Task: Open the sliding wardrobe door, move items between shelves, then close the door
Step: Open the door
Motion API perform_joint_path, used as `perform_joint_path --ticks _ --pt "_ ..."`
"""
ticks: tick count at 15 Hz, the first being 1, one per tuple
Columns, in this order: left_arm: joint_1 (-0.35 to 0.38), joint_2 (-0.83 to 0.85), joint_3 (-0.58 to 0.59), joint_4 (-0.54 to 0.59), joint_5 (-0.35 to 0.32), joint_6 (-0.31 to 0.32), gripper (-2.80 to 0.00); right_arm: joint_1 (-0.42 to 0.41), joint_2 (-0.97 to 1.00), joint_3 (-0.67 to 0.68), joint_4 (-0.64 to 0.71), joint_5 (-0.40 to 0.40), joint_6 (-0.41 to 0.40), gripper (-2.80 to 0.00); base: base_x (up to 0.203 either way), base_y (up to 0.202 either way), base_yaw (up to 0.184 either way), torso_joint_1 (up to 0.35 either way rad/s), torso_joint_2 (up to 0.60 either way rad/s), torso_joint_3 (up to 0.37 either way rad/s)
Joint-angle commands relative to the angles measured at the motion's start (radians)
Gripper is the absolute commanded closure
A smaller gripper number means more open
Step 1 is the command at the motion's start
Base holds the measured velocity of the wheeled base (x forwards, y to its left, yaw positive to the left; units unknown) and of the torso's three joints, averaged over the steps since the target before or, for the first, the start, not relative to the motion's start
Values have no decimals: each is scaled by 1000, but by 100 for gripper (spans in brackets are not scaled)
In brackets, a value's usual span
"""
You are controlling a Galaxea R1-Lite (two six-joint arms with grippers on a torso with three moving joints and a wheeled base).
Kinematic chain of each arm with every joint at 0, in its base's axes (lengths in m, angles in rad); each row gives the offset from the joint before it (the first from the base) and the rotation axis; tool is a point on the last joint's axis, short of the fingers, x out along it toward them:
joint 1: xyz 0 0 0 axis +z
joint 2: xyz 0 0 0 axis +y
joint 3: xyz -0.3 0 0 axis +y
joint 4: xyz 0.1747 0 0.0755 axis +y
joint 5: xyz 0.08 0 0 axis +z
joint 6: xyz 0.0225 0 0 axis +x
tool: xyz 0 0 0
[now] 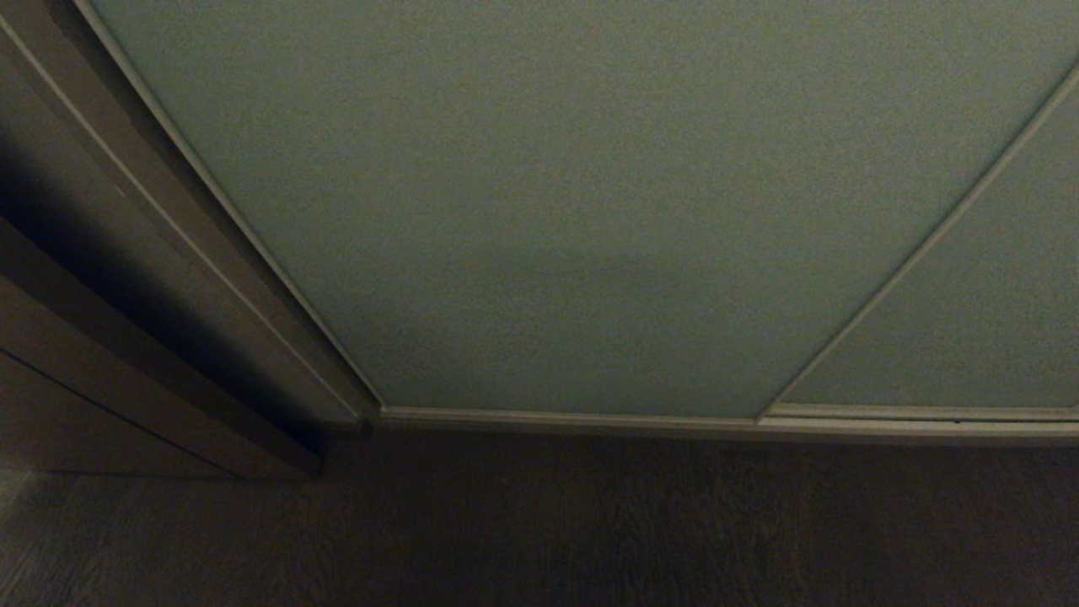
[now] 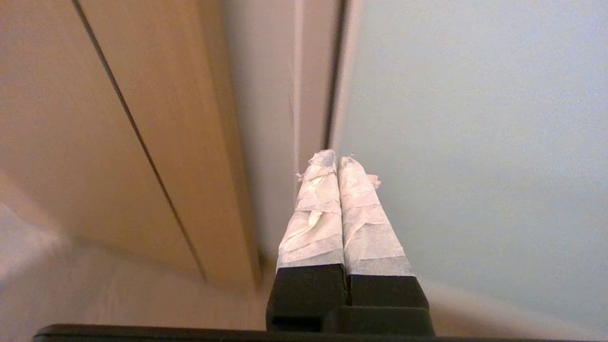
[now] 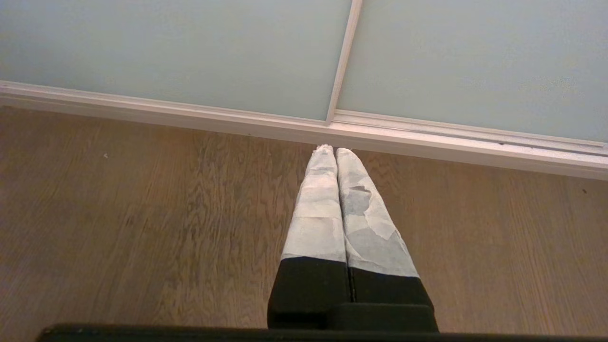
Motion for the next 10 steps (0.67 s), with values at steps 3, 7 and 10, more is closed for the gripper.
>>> perform_joint_path --ticks 3,7,10 --pt "140 303 -112 -280 -7 -18 0 0 0 2 0 1 0 0 0 0 0 0 0 0" --pt "191 536 -208 -596 -35 -21 0 0 0 2 0 1 -1 0 0 0 0 0 0 0" --pt "195 667 -290 -730 -44 -19 0 0 0 2 0 1 0 0 0 0 0 0 0 0"
